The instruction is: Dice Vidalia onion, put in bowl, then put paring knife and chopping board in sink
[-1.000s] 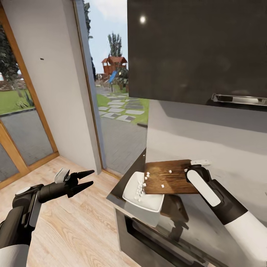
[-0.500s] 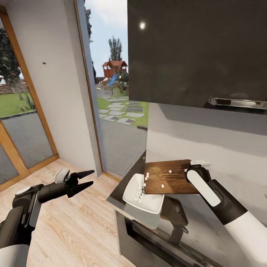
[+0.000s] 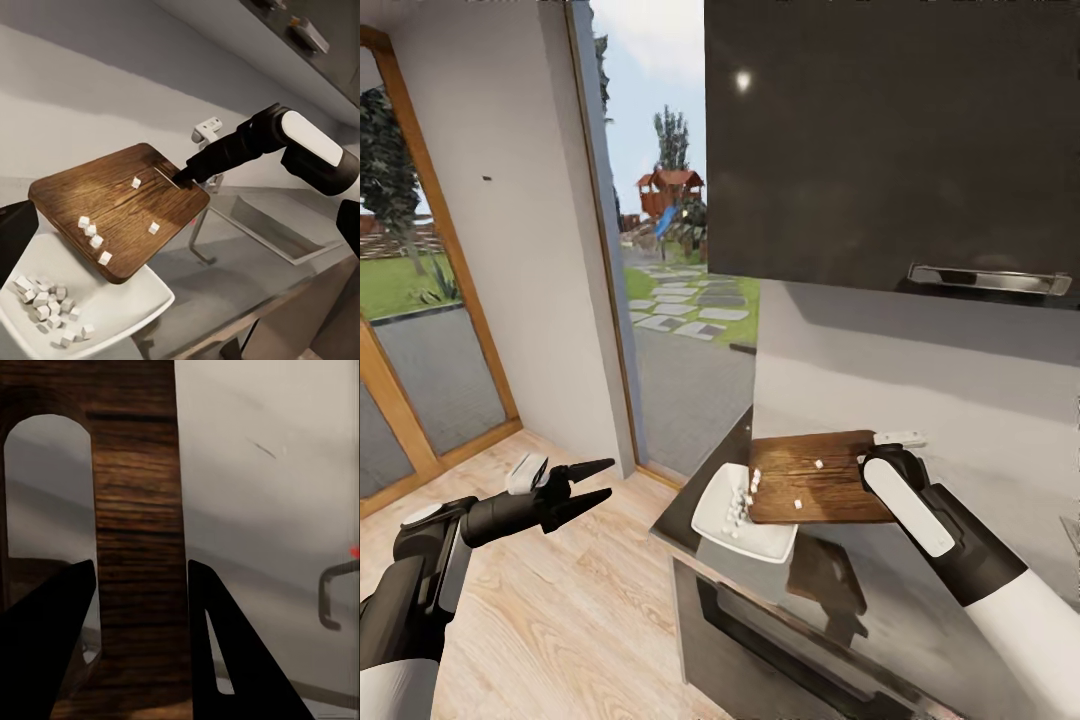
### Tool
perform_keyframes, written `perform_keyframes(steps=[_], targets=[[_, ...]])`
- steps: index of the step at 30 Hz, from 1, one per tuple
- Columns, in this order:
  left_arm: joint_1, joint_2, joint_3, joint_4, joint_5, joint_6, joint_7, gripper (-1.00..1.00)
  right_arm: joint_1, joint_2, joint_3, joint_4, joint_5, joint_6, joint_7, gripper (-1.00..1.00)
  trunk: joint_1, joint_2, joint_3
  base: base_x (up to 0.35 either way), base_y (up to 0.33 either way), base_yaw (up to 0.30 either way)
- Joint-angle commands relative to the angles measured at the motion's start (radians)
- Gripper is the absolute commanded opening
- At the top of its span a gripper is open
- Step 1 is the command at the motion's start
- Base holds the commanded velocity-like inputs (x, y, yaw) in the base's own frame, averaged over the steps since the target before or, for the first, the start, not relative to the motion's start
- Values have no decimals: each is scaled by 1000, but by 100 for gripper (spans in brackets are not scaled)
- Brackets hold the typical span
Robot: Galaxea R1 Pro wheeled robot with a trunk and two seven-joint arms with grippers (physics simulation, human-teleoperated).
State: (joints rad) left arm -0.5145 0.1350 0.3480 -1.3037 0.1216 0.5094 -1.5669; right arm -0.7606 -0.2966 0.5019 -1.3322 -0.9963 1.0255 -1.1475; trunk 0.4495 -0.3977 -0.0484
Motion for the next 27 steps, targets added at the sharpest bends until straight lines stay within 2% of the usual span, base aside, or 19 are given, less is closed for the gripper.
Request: perform_keyframes(steps=[1, 27], targets=[[-1, 0, 0, 0, 0, 11, -4, 100, -2, -1, 3, -1, -8, 4, -11, -100, 1, -2, -2, -57, 0, 0], [-1, 0, 0, 0, 0, 11, -4, 100, -2, 0, 3, -1, -8, 2, -11, -100, 1, -2, -2, -4, 0, 0]])
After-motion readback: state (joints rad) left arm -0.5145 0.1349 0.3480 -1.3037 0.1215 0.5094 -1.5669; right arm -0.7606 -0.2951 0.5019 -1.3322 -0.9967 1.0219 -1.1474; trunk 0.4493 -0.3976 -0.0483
